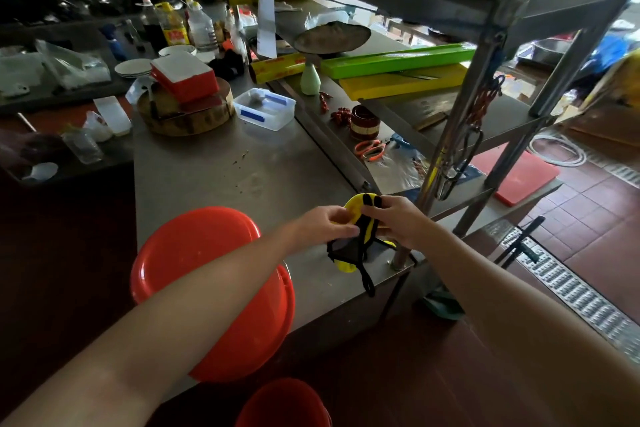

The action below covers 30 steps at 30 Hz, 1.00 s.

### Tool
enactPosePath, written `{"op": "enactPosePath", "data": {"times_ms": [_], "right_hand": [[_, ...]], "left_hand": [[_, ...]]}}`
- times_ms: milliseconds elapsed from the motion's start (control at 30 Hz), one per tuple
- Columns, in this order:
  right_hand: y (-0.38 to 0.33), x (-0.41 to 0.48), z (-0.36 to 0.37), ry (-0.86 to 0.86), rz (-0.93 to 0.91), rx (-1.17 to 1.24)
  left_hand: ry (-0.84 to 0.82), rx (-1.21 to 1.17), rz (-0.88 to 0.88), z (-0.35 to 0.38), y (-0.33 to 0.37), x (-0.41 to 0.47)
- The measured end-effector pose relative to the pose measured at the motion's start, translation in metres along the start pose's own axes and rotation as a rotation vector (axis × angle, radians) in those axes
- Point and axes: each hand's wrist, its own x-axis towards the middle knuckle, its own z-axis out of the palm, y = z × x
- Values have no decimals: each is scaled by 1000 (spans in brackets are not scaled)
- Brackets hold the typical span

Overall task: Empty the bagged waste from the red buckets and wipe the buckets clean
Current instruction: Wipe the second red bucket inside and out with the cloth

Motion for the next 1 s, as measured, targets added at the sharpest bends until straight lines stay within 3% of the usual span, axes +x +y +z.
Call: {"op": "enactPosePath", "data": {"times_ms": [67,133,200,467,600,700,800,1000], "right_hand": [[6,5,-3,26,26,62],[11,8,-4,66,41,77],[17,12,-4,101,24,34],[18,10,2,160,-141,-257],[19,11,3,182,-243,-498],[15,11,3,156,-209,-711],[12,12,4,148,-196,-765],[-10,9,7,199,-241,-998]], "left_hand": [[1,154,39,7,-2,5],[149,281,78,12,-5,11],[245,261,53,14,-7,16],[364,-425,-174,25,-6,30],[371,-610,-220,26,-5,32],[353,-579,-208,27,-5,34],[371,-492,-175,27,-7,35],[454,-44,-80,-6,-3,31]]}}
